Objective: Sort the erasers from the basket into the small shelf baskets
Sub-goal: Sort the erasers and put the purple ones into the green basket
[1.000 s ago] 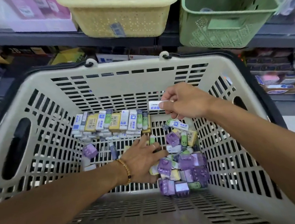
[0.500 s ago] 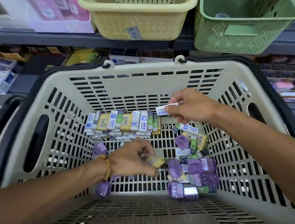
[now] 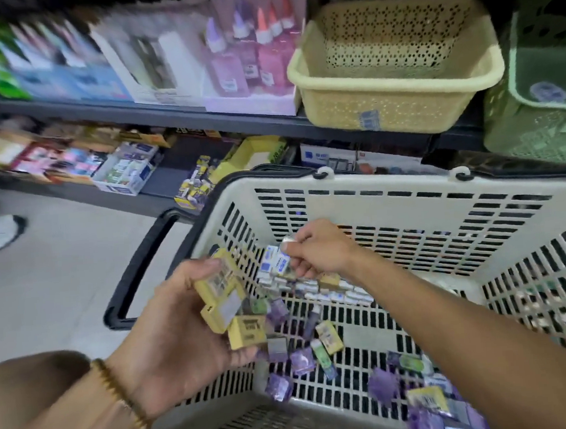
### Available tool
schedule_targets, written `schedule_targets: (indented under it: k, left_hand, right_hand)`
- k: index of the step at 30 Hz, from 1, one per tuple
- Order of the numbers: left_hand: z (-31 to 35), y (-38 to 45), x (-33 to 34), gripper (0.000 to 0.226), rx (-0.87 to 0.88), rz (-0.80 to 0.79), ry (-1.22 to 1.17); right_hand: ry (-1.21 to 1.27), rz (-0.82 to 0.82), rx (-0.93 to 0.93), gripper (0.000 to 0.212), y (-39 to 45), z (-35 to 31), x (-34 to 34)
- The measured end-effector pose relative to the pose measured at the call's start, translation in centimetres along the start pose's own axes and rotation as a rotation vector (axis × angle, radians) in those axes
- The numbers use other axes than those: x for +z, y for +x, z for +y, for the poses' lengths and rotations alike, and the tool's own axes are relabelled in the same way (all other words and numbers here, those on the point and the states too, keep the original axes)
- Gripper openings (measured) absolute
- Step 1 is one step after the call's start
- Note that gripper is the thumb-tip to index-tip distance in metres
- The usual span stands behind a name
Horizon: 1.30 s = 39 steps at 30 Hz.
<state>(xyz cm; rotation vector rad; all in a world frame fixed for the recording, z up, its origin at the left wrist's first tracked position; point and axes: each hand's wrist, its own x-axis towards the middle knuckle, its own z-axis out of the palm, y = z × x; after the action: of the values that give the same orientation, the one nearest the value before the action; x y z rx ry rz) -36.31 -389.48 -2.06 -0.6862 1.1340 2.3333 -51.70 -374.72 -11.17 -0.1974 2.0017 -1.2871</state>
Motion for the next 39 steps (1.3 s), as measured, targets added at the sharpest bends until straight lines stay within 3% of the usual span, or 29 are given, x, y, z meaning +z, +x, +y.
schedule_targets:
  k: [4,7,11,13,20,22,27,34,37,39]
  left_hand:
    - [-0.2,0.3,-0.3,0.037,0.015,0.038,-0.048]
    - [0.0,0.7,-0.2,0.031,0.039,0.059,-0.083]
    - [0.2,1.6,0.3,0.027,0.044,0.073,-0.098]
    - [0.2,2.0,0.7,0.027,0.032,0.069,-0.06]
    - [-0.1,4.0,1.1,0.014,0.074,0.272,0.062]
    - [0.1,4.4,0.7,0.01,0.076,0.319,0.141]
    - [0.0,4.6,-0.4,0.025,0.096,0.388,0.275]
    - [-1.3,4.5,-0.4,0.017,0.081,0.44,0.353]
    - [-1.3,4.7,-0.4,0.021,0.066,0.447,0.359]
    - [-1.1,5.0,-0.3,0.023,0.066,0.435,0.369]
  right_hand:
    - [0.038,0.004,0.073,0.019,1.2,-0.5,2.0]
    - [-0.046,0.046,-0.029,0.02,-0.2,-0.9,1.4]
    - [0.062,-0.299,-0.025,0.035,-4.1,-1.2,0.5]
    - [0.089,-0.389,-0.033,0.032,-5.3,-1.0,0.7]
    - [0.176,-0.076,0.034,0.016,-4.7,0.6,-2.0]
    - [0.103,-0.014,0.067,0.013,-3.8,1.0,-2.3]
    - [-0.154,-0.082,0.11,0.019,-1.0,0.4,-1.2]
    - [0.18,0.097,0.188,0.014,1.3,0.1,1.8]
    - [0.056,0.146,0.076,0.016,0.1,0.1,1.3]
    - [0.014,0.037,-0.03,0.017,-1.6,-0.2,0.6]
